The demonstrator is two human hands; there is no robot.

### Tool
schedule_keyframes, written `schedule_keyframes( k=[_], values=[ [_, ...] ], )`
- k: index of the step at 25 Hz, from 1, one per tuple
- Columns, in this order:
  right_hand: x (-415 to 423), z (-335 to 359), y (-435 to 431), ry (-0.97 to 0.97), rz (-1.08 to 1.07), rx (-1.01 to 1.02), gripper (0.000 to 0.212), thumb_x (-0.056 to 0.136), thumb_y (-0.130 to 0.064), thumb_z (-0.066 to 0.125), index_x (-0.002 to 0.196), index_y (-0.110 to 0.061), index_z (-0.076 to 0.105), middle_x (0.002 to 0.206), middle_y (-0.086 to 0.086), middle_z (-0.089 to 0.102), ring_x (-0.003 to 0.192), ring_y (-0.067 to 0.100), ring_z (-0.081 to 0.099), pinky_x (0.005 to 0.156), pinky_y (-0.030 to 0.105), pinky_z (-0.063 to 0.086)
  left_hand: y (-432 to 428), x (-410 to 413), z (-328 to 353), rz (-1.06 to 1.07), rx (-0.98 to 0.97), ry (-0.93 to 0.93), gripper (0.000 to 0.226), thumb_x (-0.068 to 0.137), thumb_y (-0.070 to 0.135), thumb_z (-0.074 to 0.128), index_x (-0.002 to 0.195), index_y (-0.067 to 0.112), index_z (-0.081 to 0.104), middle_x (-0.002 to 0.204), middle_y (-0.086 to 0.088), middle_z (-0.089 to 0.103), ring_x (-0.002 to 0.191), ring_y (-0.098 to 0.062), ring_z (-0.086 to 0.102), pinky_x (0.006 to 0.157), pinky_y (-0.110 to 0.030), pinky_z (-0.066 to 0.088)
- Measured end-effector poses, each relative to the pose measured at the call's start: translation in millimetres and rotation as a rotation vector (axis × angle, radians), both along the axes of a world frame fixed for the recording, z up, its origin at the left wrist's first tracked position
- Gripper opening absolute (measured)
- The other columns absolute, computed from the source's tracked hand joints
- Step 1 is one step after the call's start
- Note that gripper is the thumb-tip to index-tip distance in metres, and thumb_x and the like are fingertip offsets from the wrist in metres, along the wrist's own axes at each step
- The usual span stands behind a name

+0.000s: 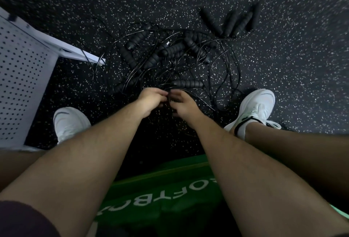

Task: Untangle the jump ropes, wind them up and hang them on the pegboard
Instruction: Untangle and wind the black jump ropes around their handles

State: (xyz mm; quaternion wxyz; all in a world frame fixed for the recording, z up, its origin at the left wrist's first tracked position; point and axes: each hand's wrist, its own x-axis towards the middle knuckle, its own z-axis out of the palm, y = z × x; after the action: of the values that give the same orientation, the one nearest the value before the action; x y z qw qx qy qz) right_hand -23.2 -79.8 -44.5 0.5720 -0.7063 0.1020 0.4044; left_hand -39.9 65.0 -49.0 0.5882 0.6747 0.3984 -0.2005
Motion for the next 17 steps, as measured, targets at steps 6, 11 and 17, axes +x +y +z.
schedule_keyframes(
  k=[6, 11, 17],
  values=[
    [2, 13, 11, -0.037, 0.075, 0.02, 0.049, 0.089, 0.003, 0.069, 0.133, -0.013, 0.056, 0.105, 0.001, 0.067, 0.088, 0.017, 0.065, 0.073, 0.033, 0.056, 3, -12, 20, -0.01, -0.088, -0.079, 0.022, 0.092, -0.009, 0.061, 0.102, 0.006, 0.073, 0.087, -0.006, 0.071, 0.077, -0.014, 0.066, 0.061, -0.017, 0.053],
    [2, 26, 19, 0.065, -0.244, 0.083, 0.025, 0.094, 0.003, 0.062, 0.114, -0.011, 0.065, 0.098, 0.011, 0.069, 0.077, 0.021, 0.067, 0.068, 0.033, 0.061, 13, -31, 23, 0.167, -0.133, -0.175, 0.02, 0.088, -0.007, 0.068, 0.089, 0.012, 0.065, 0.091, -0.006, 0.067, 0.089, -0.024, 0.067, 0.083, -0.035, 0.059],
    [13, 45, 19, -0.141, 0.037, -0.174, 0.028, 0.095, -0.014, 0.067, 0.123, -0.018, 0.065, 0.099, 0.002, 0.069, 0.078, 0.014, 0.067, 0.065, 0.022, 0.057, 2, -74, 10, -0.486, 0.294, 0.201, 0.02, 0.09, 0.018, 0.074, 0.101, 0.017, 0.058, 0.097, -0.005, 0.062, 0.09, -0.019, 0.059, 0.072, -0.027, 0.043]
  ],
)
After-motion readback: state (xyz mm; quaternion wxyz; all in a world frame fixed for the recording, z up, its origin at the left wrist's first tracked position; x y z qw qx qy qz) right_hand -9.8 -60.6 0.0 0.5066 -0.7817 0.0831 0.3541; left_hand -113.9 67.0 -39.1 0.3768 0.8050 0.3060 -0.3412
